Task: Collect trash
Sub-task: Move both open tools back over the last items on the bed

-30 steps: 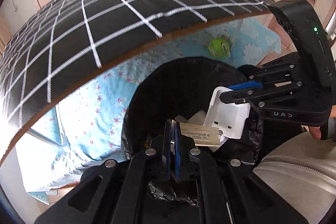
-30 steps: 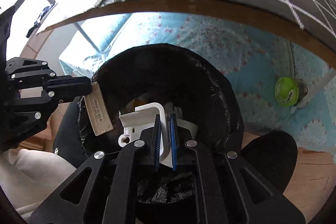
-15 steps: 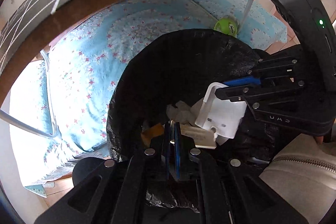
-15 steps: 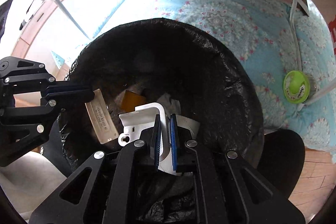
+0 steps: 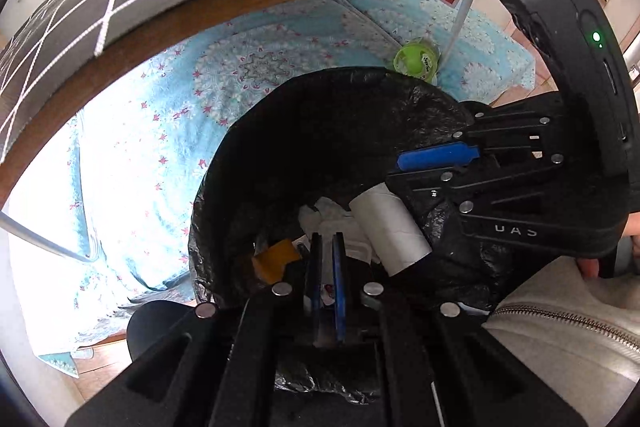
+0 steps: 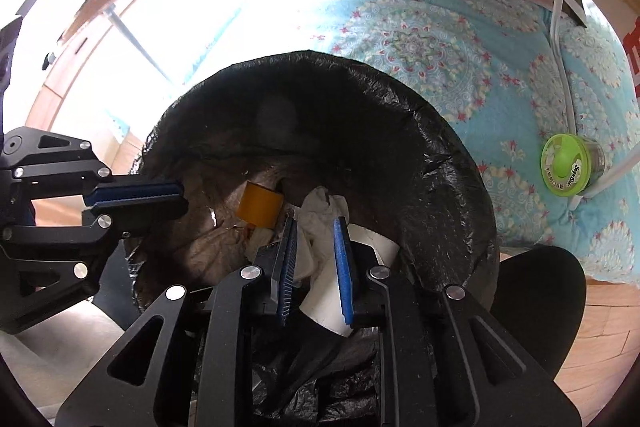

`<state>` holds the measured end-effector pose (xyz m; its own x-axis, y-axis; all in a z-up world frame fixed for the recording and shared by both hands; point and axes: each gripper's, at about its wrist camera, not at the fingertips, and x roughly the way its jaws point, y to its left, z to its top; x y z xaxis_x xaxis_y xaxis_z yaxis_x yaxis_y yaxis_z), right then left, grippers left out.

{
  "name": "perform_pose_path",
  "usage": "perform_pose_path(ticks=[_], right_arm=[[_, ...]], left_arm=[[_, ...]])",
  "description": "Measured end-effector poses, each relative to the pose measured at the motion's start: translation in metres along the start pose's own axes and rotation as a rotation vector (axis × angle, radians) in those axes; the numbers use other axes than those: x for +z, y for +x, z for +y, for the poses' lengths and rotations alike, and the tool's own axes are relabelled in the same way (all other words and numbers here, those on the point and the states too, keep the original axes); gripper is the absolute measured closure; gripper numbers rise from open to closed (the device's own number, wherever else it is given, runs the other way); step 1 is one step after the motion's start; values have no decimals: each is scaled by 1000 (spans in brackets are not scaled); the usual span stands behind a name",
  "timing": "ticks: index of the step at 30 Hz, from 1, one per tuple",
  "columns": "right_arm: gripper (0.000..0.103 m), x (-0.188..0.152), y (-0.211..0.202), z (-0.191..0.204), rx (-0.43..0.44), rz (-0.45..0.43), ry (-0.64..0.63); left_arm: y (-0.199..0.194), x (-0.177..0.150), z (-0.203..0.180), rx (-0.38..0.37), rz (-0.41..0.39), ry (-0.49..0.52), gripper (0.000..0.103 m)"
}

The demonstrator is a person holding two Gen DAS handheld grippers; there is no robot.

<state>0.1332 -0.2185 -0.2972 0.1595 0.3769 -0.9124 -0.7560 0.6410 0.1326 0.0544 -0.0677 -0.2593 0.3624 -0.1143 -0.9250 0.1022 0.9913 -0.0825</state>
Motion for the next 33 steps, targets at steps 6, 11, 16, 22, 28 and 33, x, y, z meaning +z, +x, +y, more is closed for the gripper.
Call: perform_pose_path(ticks=[6, 11, 16, 22, 28, 33], right_arm=[[84, 0, -14, 2, 5, -34, -8], [84, -2, -30, 11, 18, -64, -42], [83, -2, -51, 20, 19, -115, -79], [72, 2, -87, 28, 7, -192, -116], [72, 12, -122, 39, -2, -267, -185], [67, 28, -141, 42, 35, -297, -217]], left_arm=[[-13, 0, -2, -12, -27, -7, 99], [-29, 2, 1, -21, -63, -13, 73], [-54, 4, 1, -17, -131, -9, 49], [-84, 7, 6, 14, -198, -3, 49], [-116, 17, 15, 45, -268, -7, 49], [-139, 25, 23, 58, -321, -21, 49]])
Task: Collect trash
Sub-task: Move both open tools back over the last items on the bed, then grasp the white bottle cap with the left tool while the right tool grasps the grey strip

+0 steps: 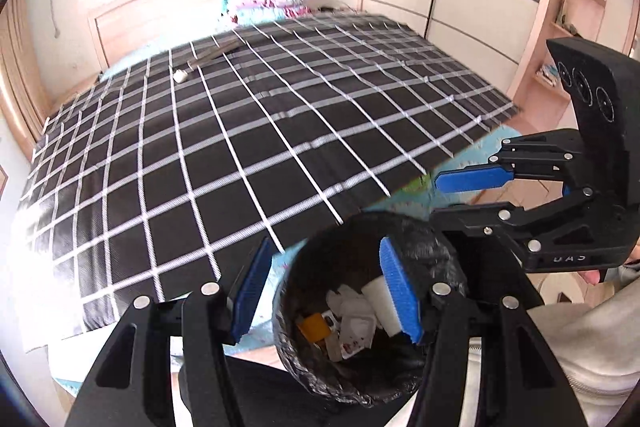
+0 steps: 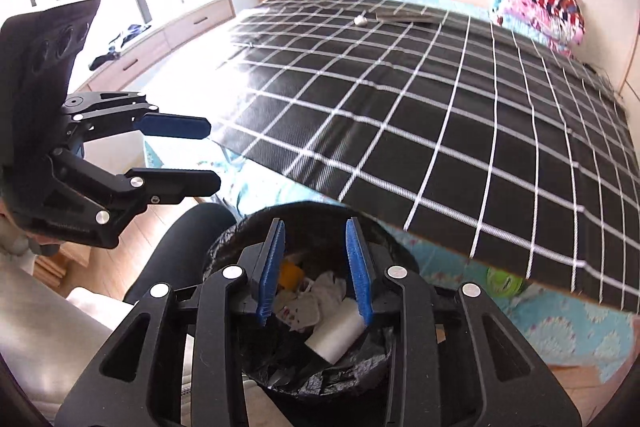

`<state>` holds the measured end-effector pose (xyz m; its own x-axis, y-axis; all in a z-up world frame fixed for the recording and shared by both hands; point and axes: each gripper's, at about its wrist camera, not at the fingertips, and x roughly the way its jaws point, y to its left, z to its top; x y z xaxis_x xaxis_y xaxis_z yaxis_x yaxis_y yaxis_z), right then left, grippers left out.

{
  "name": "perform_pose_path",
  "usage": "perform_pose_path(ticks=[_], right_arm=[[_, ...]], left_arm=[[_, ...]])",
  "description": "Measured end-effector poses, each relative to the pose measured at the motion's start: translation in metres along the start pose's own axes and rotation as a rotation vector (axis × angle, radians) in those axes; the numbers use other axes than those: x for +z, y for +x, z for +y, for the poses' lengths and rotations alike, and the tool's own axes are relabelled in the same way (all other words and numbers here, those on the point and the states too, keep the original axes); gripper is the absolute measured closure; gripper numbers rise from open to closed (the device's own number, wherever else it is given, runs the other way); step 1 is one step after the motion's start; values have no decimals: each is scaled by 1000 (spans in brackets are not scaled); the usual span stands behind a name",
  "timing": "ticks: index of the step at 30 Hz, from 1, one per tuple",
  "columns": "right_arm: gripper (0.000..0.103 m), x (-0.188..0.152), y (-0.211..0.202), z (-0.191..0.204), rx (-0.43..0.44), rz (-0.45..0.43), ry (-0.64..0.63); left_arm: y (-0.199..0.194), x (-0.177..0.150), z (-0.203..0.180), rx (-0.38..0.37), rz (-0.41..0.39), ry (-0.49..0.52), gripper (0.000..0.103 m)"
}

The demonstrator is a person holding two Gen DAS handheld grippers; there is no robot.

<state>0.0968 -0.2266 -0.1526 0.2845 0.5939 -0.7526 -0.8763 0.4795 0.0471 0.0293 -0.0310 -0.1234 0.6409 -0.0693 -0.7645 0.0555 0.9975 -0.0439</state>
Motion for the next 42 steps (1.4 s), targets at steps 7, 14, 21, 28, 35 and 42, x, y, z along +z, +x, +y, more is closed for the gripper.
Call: perform_pose_path(ticks=[7, 14, 21, 28, 35, 42], right_arm=[[67, 35, -9, -13, -6, -33, -30], [64, 70, -2, -31, -36, -45, -82], [64, 108, 13, -46, -68, -37, -156], [63, 146, 31, -63, -77, -49, -201], [63, 190, 61, -92, -94, -51, -214], [62, 232, 102, -135, -73, -29, -177]], left_arm=[[-13, 23, 16, 17, -49, -25, 49], [-10, 45, 45, 49, -80, -56, 49], [8, 70, 77, 58, -84, -89, 49], [35, 93, 101, 47, -69, -111, 49], [64, 120, 128, 38, -72, -124, 49], [93, 147, 158, 37, -62, -157, 49]])
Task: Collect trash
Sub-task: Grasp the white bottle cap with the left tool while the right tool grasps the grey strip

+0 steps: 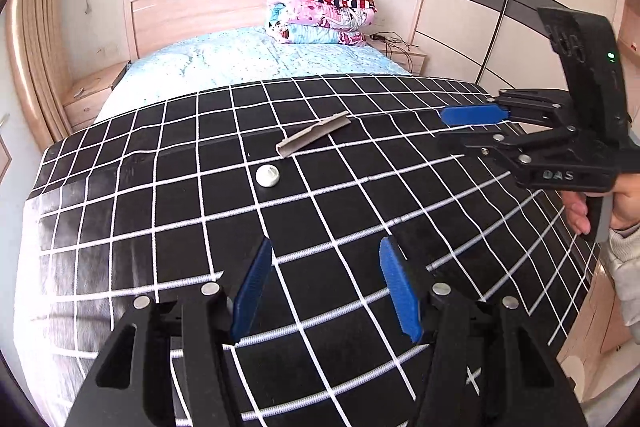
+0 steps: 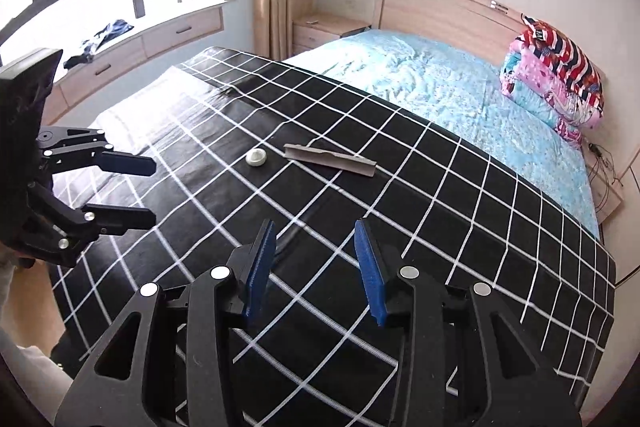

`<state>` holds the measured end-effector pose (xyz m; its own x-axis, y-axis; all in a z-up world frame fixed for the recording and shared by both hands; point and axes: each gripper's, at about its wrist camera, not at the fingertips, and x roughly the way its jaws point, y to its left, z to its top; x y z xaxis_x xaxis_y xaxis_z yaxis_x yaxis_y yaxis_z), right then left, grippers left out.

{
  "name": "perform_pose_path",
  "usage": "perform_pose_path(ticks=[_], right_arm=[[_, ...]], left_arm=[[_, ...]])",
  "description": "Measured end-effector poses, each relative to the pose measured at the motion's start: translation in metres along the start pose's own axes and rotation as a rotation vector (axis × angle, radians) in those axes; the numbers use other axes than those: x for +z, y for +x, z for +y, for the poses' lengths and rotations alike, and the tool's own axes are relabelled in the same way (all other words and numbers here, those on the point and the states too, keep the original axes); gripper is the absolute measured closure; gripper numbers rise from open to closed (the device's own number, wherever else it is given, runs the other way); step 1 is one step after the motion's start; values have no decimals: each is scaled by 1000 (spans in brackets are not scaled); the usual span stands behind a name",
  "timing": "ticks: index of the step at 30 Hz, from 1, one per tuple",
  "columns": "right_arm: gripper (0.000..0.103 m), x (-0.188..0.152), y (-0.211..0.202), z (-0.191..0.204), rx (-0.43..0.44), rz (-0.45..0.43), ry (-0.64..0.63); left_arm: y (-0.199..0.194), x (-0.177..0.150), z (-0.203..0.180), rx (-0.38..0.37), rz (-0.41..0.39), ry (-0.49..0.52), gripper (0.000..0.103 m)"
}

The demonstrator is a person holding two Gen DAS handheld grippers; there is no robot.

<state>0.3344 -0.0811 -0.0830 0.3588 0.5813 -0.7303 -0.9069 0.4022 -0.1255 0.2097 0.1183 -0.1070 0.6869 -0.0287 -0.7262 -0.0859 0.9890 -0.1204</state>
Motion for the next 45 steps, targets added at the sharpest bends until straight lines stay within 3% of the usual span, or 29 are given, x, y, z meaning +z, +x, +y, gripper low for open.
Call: perform_pose_path(ticks=[6, 14, 29, 31, 34, 39, 45], right_arm=[[61, 19, 40, -17, -25, -4, -96], [61, 39, 85, -40, 51, 26, -99], [62, 42, 108, -48, 154, 39, -129], [75, 40, 107, -46, 161, 42, -143], [87, 37, 104, -47, 142, 39, -136], [89, 31, 95, -51, 141, 26, -100], [90, 17, 77, -40, 95, 6, -59]], left_arm=[[25, 21, 22, 8, 13, -30, 49], [58, 41, 44, 23, 36, -73, 49], [92, 49, 54, 62, 54, -75, 49], [94, 50, 52, 85, 52, -64, 54], [98, 51, 52, 113, 47, -47, 64], [98, 49, 54, 149, 45, -32, 83], [84, 41, 44, 121, 35, -21, 83]])
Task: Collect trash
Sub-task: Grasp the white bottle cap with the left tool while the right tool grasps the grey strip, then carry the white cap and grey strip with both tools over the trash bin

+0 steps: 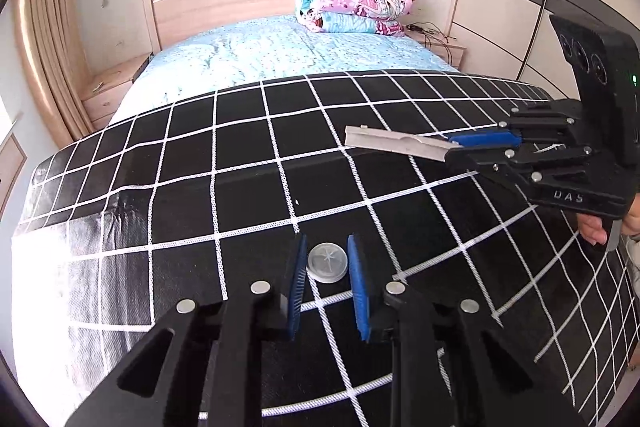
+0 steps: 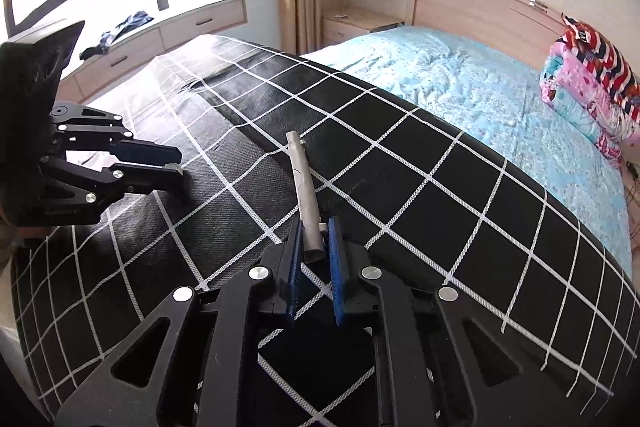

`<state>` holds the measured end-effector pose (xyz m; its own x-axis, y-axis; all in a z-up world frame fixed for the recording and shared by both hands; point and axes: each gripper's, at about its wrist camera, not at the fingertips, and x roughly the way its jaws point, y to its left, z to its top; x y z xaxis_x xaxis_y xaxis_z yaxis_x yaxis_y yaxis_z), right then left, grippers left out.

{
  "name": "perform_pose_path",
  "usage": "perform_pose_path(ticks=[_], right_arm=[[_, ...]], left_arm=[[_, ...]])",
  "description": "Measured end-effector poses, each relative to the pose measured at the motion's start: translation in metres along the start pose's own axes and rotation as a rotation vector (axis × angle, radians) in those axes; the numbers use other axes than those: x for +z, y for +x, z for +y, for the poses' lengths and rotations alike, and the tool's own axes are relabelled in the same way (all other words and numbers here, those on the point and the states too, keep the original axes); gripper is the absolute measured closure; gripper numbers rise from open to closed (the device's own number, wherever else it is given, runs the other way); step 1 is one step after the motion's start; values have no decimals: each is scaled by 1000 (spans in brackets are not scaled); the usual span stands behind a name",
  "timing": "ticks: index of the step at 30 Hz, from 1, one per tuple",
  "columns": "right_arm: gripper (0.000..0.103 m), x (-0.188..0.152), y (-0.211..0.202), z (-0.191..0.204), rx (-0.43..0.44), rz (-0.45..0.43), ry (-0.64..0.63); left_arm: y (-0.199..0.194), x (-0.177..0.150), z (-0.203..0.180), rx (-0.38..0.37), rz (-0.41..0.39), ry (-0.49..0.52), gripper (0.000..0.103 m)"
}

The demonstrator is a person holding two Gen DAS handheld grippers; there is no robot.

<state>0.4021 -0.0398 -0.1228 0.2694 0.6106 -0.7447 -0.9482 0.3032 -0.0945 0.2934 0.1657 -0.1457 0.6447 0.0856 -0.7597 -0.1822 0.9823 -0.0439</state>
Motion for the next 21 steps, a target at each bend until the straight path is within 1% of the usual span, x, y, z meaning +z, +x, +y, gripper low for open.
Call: perform_pose_path(ticks=[3, 6, 15, 21], right_arm=[[90, -5, -13, 10, 18, -15, 22], [90, -10, -27, 28, -5, -31, -6], [90, -28, -74, 64, -70, -65, 4], [90, -41, -109, 90, -86, -106, -14]], left_arm=[[-12, -4, -8, -4, -15, 20, 83], [-26, -6, -16, -2, -29, 34, 83], [-71, -23, -41, -2, -69, 72, 83], [-100, -35, -55, -7, -99, 79, 83]])
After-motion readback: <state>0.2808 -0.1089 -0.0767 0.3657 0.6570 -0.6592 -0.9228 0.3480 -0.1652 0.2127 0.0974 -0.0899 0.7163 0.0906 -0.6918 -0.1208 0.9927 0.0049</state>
